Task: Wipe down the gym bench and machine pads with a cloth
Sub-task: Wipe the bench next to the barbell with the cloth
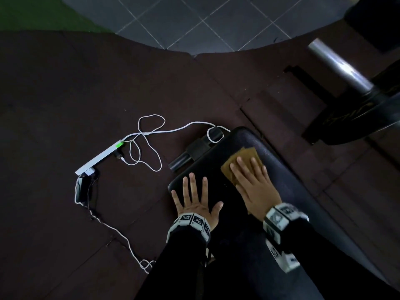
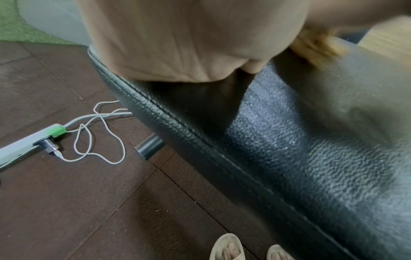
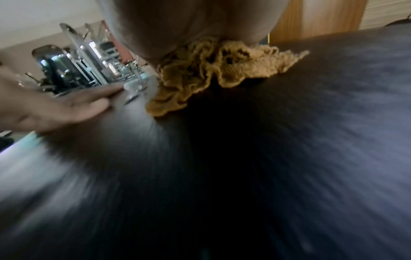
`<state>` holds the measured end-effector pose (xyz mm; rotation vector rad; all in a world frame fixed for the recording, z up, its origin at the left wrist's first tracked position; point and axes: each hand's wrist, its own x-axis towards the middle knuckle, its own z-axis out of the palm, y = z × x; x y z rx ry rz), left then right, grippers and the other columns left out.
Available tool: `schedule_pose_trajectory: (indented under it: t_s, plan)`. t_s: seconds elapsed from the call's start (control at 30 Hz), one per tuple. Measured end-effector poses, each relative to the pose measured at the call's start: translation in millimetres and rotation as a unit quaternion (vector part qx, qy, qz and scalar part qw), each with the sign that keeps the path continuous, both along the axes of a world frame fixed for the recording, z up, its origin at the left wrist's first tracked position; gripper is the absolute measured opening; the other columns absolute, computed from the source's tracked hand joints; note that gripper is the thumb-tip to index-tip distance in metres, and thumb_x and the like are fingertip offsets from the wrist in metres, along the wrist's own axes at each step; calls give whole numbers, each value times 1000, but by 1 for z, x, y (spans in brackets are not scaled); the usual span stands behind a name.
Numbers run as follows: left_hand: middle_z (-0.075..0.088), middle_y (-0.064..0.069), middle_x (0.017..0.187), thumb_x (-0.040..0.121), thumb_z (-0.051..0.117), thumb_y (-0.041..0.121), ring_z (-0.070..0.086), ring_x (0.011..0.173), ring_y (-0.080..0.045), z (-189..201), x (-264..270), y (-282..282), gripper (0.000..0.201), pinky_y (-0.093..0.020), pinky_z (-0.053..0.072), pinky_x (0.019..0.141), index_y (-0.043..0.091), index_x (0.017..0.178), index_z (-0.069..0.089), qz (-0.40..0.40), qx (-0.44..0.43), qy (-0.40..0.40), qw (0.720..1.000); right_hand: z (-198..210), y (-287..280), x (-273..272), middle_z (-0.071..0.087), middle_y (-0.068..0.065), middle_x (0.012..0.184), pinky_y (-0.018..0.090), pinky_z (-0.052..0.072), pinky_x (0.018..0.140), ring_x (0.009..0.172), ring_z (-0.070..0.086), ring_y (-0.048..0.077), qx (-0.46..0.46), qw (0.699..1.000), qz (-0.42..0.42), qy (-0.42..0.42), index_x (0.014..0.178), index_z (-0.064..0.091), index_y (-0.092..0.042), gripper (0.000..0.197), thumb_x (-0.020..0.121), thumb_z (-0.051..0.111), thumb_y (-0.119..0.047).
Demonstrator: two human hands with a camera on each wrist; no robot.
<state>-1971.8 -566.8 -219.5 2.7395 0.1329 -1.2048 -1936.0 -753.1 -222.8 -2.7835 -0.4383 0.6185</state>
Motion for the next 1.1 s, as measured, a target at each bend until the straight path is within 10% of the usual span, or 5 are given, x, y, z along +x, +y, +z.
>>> schedule_pose_trajectory:
  t_s: [0.13,0.23,0.57,0.77,1.1]
  plan:
    - [-60,-4,130,88,10,71,-57,118,-20,0,0,-1,83,-50,-43,90,32,116,-58,1,-3,-1,1000,0,-43,-61,27,1,153,45,18,110,139,23,32,-48,998,42,-10,148,23,-22,54,99,9,-41]
    - [-60,-4,130,88,10,71,-57,119,-20,1,0,-1,83,-51,-41,91,31,116,-58,-2,-3,-1,1000,8,-69,-73,22,1,154,47,23,110,139,22,33,-66,998,0,23,150,11,-24,63,88,26,-30]
    - [-61,-4,129,88,9,71,-57,118,-20,1,-1,-1,83,-50,-43,89,32,115,-58,-3,-1,-3,1000,-3,-34,46,7,-6,159,50,13,113,144,10,29,21,961,-273,31,150,12,-29,58,98,37,-27]
    - [-62,-2,128,87,10,71,-57,118,-19,0,-1,-1,83,-49,-43,90,33,114,-58,-1,7,-6,1000,-5,6,70,1,-7,159,51,5,115,145,1,31,-1,991,-136,12,150,6,-33,57,99,32,-32]
    - [-60,-2,131,83,6,73,-57,118,-18,-8,-4,0,81,-49,-42,91,34,117,-57,-5,20,-33,999,-1,-28,-69,22,-3,154,52,20,109,140,19,29,15,994,-110,0,147,26,-26,56,92,31,-37]
